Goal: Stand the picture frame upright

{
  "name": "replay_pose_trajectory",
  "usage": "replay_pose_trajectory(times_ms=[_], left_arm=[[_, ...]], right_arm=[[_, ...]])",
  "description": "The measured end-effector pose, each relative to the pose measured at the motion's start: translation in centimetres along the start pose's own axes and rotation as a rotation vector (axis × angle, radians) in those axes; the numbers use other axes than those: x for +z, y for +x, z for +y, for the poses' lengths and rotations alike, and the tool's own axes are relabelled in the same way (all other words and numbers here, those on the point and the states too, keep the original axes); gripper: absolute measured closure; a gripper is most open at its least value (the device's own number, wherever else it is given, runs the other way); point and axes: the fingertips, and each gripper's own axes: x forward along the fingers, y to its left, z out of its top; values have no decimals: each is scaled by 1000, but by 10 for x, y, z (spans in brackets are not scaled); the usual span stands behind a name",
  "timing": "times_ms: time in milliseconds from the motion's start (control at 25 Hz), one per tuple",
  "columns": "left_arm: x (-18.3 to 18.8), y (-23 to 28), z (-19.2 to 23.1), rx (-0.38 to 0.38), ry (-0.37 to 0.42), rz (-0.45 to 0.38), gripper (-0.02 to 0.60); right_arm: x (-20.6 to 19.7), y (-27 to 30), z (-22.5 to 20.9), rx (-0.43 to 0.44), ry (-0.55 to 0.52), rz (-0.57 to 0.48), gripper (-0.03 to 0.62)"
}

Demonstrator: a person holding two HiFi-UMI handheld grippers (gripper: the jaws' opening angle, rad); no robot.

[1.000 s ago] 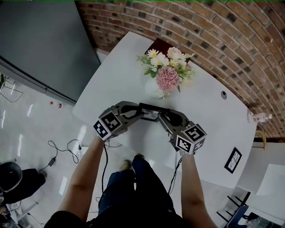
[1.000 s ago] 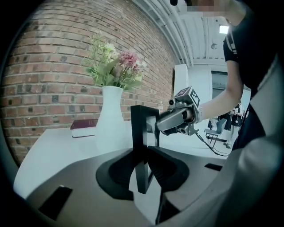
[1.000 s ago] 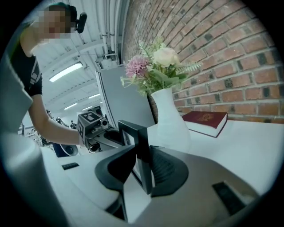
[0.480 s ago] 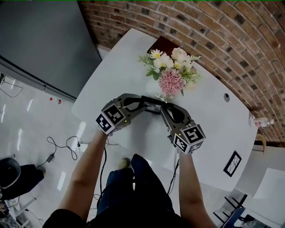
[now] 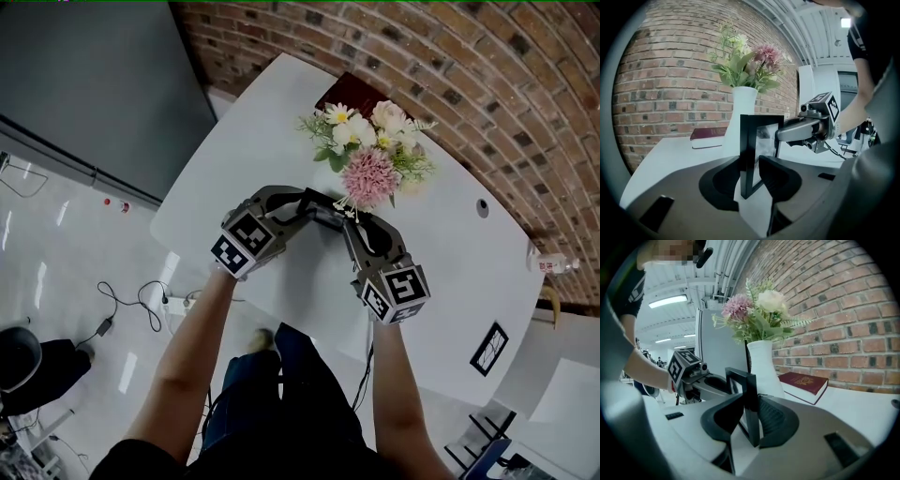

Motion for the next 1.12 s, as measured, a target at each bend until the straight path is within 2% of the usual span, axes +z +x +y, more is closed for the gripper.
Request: replay_pose_trajectory(times_ms=[360, 680, 960, 1120], left_arm=[[4, 6, 11, 45, -20, -22, 437], [8, 6, 25, 117, -54, -52, 434], [8, 3, 30, 139, -66, -57, 434], [5, 1, 29, 144, -84, -68, 434]], right_arm=[[2, 5, -7, -57, 8, -19, 497], [4, 10, -12, -109, 6, -31, 497], [4, 10, -14, -139, 10, -38, 491], [4, 10, -16, -146, 26, -43, 451]])
